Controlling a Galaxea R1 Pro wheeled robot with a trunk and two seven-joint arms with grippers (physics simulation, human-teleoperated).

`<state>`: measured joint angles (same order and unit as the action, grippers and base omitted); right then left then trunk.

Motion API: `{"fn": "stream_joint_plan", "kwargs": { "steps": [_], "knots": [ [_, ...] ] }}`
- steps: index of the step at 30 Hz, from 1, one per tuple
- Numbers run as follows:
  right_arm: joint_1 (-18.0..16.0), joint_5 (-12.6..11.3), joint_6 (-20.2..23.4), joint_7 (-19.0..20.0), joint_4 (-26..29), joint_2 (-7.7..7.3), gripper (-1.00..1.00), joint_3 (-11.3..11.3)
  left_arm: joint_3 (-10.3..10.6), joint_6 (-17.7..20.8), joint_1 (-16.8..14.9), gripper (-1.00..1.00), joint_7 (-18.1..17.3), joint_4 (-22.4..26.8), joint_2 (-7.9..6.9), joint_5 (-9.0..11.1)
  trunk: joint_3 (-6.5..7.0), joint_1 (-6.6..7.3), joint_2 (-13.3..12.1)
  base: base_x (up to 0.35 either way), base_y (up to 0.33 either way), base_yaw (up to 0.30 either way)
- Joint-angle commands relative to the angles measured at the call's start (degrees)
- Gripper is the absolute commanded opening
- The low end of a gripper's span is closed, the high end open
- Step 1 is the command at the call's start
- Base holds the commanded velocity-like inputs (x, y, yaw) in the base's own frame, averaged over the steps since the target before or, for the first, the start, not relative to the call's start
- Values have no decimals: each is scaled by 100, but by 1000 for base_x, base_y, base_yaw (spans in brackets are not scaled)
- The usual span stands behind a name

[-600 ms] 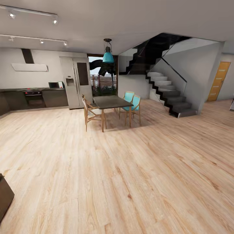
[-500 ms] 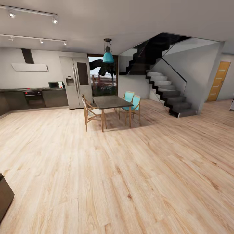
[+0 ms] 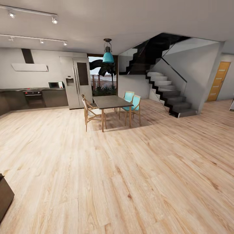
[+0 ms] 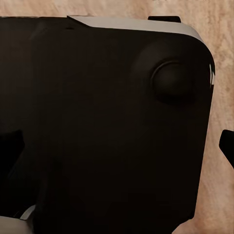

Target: Turn on the radio receiver that's on the table in the living room.

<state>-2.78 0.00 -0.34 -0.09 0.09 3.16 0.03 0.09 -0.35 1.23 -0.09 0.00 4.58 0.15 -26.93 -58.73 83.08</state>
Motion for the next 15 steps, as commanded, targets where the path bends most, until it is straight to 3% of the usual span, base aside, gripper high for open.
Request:
{"fn": "stream_joint_plan", "kwargs": {
  "steps": [1,12,15],
  "knots": [
    [-1,0,2,0,0,0,100,1,0,0,0,100,0,0,3,1,0,0,0,0,0,0],
    [-3,0,0,0,0,0,100,2,18,-113,0,100,-23,35,67,11,0,0,0,0,0,0],
    [-3,0,0,0,0,0,100,0,18,-162,0,100,-25,302,74,11,0,0,0,0,0,0]
  ]
}}
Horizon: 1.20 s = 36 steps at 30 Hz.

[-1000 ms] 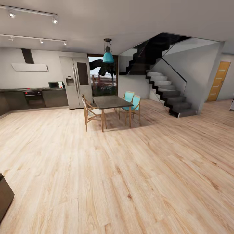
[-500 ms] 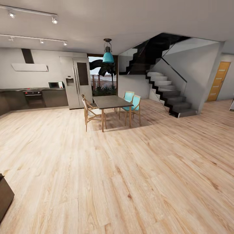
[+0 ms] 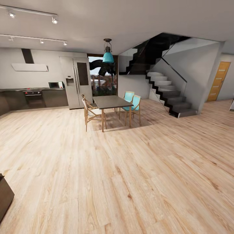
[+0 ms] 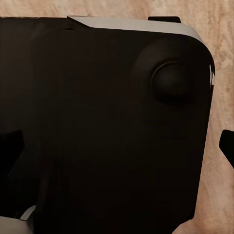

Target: Turn on the radio receiver that's on the table in the living room.

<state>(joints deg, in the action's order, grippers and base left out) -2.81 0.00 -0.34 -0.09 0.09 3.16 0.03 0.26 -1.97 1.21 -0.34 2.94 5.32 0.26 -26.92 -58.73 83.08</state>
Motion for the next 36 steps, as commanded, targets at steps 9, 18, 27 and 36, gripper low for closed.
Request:
{"fn": "stream_joint_plan", "kwargs": {
  "steps": [9,18,27,36],
  "knots": [
    [0,3,0,0,0,0,100,3,8,-26,2,100,7,742,-4,-7,0,0,0,0,0,0],
    [-5,7,-4,24,34,-39,100,2,17,38,2,100,21,1607,-1,-11,0,0,0,0,0,-12],
    [-32,7,23,52,1226,-332,100,20,23,259,-6,100,27,2830,-12,-29,0,0,0,0,0,-242],
    [-53,-38,62,259,2458,-930,100,45,19,1685,-215,100,44,3787,94,-40,-22,0,0,0,0,-275]
  ]
}}
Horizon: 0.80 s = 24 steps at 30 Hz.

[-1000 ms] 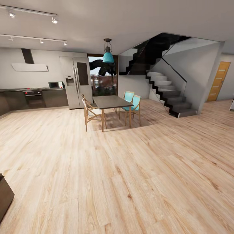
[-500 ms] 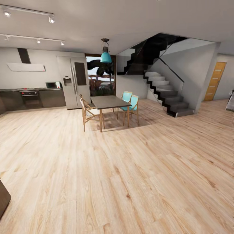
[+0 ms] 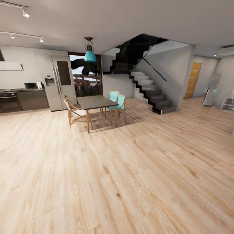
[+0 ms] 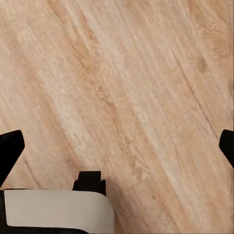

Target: Turn on the radio receiver that's on the table in the living room.

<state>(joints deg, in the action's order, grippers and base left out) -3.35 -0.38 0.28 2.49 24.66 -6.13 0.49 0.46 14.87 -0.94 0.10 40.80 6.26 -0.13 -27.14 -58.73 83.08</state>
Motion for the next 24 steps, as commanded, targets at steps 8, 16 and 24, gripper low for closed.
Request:
{"fn": "stream_joint_plan", "kwargs": {
  "steps": [8,16,24],
  "knots": [
    [-24,0,-2,81,109,-155,100,1,-26,-89,-19,100,-1,-66,-17,-6,-27,0,0,0,0,-264],
    [-24,42,-1,76,88,-153,100,-62,-19,-324,-20,100,13,-332,-1,-38,-28,0,0,0,0,-286],
    [-26,39,-33,76,64,-143,100,-66,-19,-319,-20,100,12,-336,-7,-39,-28,0,0,0,0,-290]
  ]
}}
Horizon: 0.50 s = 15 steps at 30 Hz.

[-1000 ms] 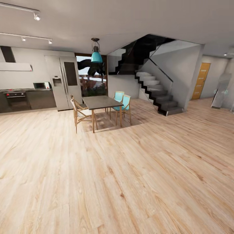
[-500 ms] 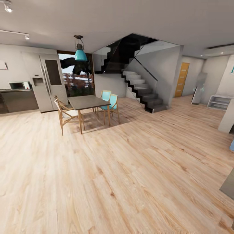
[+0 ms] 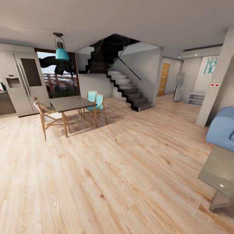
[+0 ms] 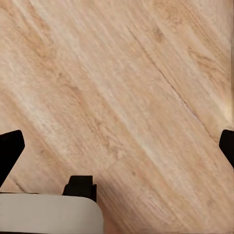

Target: Turn on the radio receiver that's on the table in the living room.

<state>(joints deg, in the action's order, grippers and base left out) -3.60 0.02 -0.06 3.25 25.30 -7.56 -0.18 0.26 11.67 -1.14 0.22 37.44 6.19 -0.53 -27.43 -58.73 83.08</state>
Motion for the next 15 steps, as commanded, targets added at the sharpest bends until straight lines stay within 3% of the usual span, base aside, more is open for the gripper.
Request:
{"fn": "stream_joint_plan", "kwargs": {
  "steps": [1,15],
  "knots": [
    [0,0,-1,0,-2,2,100,0,0,0,0,100,1,0,1,0,0,0,0,0,0,-291],
    [2,-2,-12,-1,-25,26,100,-8,13,2,0,100,-5,0,16,8,0,0,0,0,0,-292]
  ]
}}
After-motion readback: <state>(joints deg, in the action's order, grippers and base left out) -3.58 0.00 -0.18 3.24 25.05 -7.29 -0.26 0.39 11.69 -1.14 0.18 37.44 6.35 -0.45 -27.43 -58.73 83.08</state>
